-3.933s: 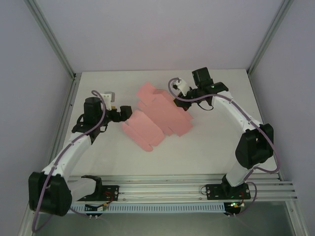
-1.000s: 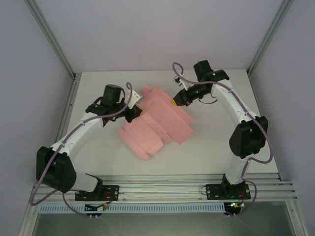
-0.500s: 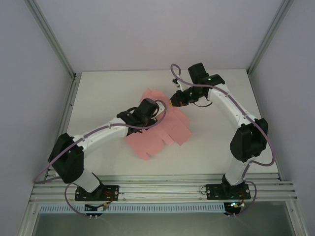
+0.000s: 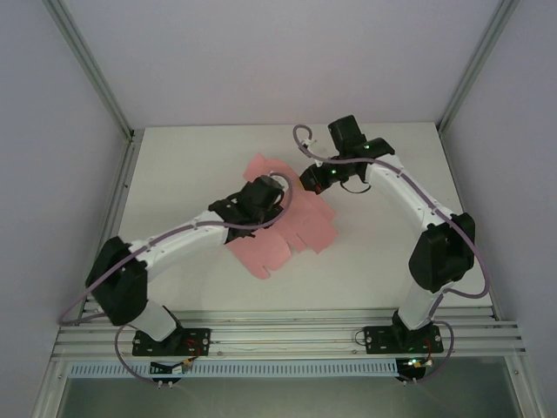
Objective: Assemble paper box
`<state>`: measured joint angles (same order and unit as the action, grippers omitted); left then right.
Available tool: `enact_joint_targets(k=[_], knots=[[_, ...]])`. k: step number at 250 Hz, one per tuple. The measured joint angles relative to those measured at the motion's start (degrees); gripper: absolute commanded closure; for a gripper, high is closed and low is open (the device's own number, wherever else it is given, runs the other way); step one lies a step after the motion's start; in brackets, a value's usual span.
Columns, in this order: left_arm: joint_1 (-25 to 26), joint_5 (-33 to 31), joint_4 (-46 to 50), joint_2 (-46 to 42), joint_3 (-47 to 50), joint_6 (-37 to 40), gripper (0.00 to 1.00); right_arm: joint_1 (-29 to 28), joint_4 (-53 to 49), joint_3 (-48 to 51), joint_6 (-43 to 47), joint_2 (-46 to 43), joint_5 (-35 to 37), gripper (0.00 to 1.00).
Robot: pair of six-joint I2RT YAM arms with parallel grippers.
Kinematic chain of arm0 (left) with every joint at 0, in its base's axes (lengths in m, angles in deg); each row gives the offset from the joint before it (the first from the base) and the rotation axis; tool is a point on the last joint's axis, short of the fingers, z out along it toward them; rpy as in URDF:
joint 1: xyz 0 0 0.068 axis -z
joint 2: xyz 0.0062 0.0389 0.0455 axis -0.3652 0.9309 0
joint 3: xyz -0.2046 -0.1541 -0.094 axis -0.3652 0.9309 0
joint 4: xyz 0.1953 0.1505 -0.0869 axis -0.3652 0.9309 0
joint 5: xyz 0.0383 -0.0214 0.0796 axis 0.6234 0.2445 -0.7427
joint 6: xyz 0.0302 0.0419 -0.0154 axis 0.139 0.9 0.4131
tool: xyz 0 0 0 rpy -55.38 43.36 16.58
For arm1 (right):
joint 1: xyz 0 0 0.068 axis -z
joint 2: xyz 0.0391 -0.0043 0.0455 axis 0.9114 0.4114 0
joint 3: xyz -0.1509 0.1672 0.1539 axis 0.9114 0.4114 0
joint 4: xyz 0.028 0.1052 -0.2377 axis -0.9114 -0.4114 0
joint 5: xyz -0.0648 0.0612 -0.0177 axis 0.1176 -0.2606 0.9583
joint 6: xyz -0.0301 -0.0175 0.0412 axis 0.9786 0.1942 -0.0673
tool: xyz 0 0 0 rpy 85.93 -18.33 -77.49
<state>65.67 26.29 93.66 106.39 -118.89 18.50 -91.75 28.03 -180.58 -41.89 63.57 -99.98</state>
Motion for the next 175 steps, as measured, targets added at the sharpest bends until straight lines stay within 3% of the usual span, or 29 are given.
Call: enact_joint_targets(k=[31, 75, 129, 175], knots=[[-4.3, 2.4, -2.0, -10.9, 6.2, -3.9, 0.00, -1.2, 2.7, 1.5, 10.8, -0.1, 5.5, 1.00], [-16.4, 3.6, -4.4, -21.7, 11.4, -12.5, 0.00, -3.3, 8.7, 3.0, 26.1, 0.5, 11.6, 1.00], [-31.2, 4.2, -4.4, -20.2, 12.3, -24.2, 0.00, -7.9, 23.7, 9.7, 43.2, 1.0, 21.4, 1.00], [-34.0, 6.6, -4.6, -15.6, 14.2, -28.8, 0.00, -10.4, 38.8, 15.5, 53.6, 1.9, 25.9, 1.00]])
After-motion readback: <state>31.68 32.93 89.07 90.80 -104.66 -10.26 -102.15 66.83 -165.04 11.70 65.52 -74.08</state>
